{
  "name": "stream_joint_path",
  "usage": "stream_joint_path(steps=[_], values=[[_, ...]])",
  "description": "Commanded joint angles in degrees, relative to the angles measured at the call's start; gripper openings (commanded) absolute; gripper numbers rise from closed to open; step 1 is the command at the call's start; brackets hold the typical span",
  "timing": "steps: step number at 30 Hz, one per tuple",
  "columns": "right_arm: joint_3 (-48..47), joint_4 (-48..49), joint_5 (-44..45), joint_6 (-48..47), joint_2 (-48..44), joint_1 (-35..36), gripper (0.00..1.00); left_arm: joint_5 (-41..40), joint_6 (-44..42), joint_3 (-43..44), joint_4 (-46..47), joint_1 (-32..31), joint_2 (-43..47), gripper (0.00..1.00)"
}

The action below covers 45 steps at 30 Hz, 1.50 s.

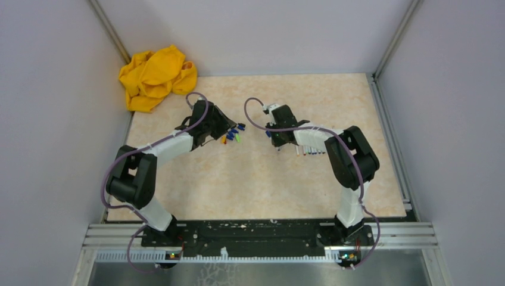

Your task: Open the pen caps

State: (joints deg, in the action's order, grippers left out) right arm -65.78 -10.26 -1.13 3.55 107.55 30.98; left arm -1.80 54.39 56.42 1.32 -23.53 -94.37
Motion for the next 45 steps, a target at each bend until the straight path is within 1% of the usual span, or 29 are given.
stream_joint_path(steps=[1, 2, 6, 12, 16, 28, 34, 45], values=[[0.81, -1.09, 0.28, 0.68, -0.46, 0.57, 0.02, 1.51, 0.96, 0.01, 1.81, -0.29, 1.56, 0.56], [1.14, -0.78, 0.09, 0.81, -0.97, 0.54, 0.00, 1.52, 0.98, 0.00, 2.00, -0.27, 1.43, 0.56], [2.22, 0.86, -1.81, 1.61, -3.61, 0.44, 0.00, 5.32, 0.42, -0.06, 3.85, -0.46, 0.53, 0.56], [4.30, 4.61, -7.64, 3.92, -8.11, 0.51, 0.00, 14.59, -0.42, 0.66, 10.29, -0.70, -3.23, 0.56], [5.03, 6.69, -10.97, 5.64, -9.96, 0.53, 0.00, 18.88, 0.04, 2.49, 11.44, -1.38, -6.50, 0.56], [5.33, 9.76, -17.47, 8.97, -11.28, 0.56, 0.00, 20.57, 2.37, 4.79, 13.62, -3.90, -10.20, 0.56], [5.57, 11.94, -18.52, 9.69, -11.63, 0.57, 0.00, 20.62, 3.55, 5.03, 14.48, -4.64, -11.17, 0.55], [5.79, 12.94, -20.39, 10.58, -12.21, 0.57, 0.00, 20.18, 4.61, 4.62, 15.71, -5.03, -11.35, 0.53]])
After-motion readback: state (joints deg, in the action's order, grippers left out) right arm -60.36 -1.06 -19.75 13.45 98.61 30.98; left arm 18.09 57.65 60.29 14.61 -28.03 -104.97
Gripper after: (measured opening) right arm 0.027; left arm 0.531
